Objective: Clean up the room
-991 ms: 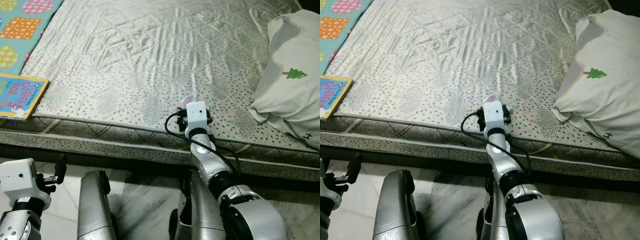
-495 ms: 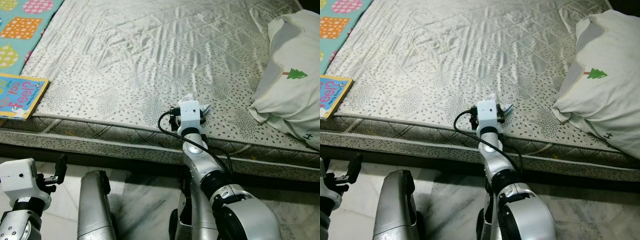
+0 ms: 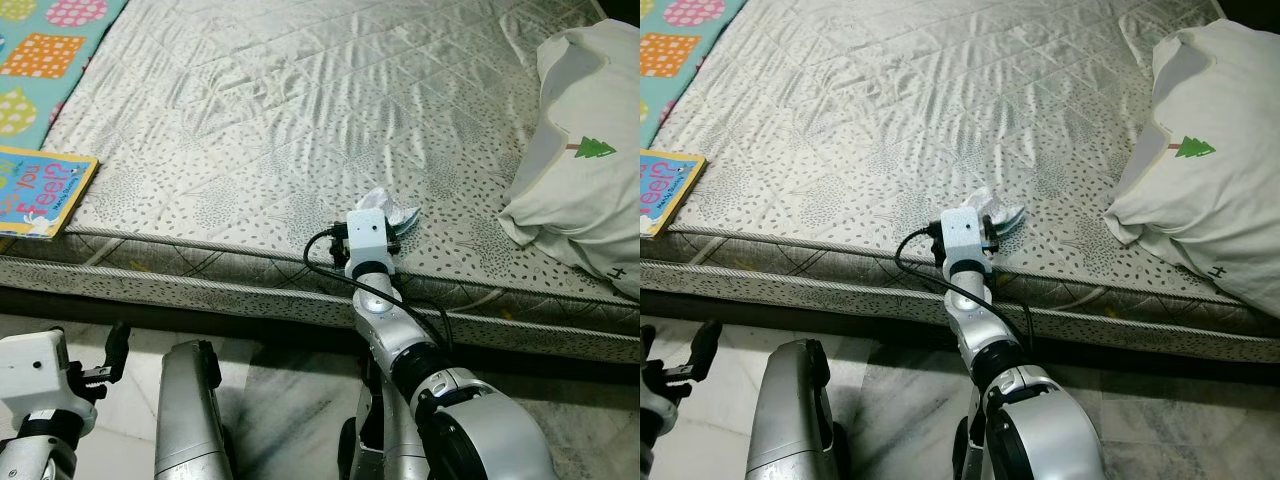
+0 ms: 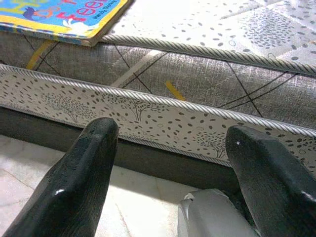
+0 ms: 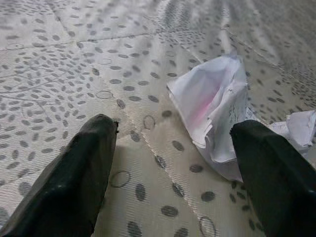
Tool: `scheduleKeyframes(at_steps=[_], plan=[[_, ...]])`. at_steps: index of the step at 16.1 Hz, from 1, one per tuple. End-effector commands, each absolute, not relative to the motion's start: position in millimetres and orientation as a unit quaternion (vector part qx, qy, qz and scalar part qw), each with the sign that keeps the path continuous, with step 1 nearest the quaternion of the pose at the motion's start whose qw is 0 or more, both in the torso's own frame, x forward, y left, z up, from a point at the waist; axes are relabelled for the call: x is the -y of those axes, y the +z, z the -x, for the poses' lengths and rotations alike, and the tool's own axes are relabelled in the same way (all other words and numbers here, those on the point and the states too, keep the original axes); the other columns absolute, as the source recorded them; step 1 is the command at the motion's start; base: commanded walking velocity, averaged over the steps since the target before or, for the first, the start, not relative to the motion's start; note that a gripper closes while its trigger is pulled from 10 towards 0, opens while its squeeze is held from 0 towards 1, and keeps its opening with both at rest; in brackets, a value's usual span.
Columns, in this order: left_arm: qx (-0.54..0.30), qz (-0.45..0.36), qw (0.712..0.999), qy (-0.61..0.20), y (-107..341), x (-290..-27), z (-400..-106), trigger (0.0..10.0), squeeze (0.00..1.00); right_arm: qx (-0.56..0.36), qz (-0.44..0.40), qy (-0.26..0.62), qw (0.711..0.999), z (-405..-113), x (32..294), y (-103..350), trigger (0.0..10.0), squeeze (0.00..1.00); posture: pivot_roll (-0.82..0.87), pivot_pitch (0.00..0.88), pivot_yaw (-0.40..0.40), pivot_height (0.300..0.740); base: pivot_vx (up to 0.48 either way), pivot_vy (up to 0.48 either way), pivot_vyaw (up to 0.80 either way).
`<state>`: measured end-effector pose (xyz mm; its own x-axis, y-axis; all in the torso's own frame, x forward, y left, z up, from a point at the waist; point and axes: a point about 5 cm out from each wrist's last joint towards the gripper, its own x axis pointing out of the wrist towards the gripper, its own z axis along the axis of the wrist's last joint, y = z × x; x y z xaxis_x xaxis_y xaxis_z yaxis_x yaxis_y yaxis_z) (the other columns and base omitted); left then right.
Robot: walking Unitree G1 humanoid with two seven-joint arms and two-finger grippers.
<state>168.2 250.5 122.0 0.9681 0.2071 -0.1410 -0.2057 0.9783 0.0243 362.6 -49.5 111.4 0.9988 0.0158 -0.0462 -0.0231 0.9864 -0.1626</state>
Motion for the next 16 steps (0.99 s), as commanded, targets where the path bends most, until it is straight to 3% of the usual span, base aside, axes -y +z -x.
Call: scheduleKeyframes(at_steps=[1, 12, 16], plan=[[-0.078, -0.008, 0.991, 0.107, 122.7, -251.5, -162.4, 10.0, 0.00, -0.028, 0.086, 0.003, 0.996, -362.5, 47.6, 110.8, 10.0, 0.00, 0.25, 0.275, -0.084, 0.503, 0.000, 0.000, 0.00], [-0.091, -0.018, 0.989, 0.115, 126.8, -254.5, -148.4, 10.0, 0.00, -0.021, 0.130, -0.003, 0.991, -373.1, 56.2, 122.0, 10.0, 0.00, 0.30, 0.302, -0.083, 0.503, 0.000, 0.000, 0.00], [-0.092, -0.018, 0.989, 0.113, 127.2, -254.0, -149.7, 10.0, 0.00, -0.009, 0.086, 0.020, 0.996, -379.9, 57.9, 134.8, 10.0, 0.00, 0.28, 0.295, -0.083, 0.503, 0.000, 0.000, 0.00]])
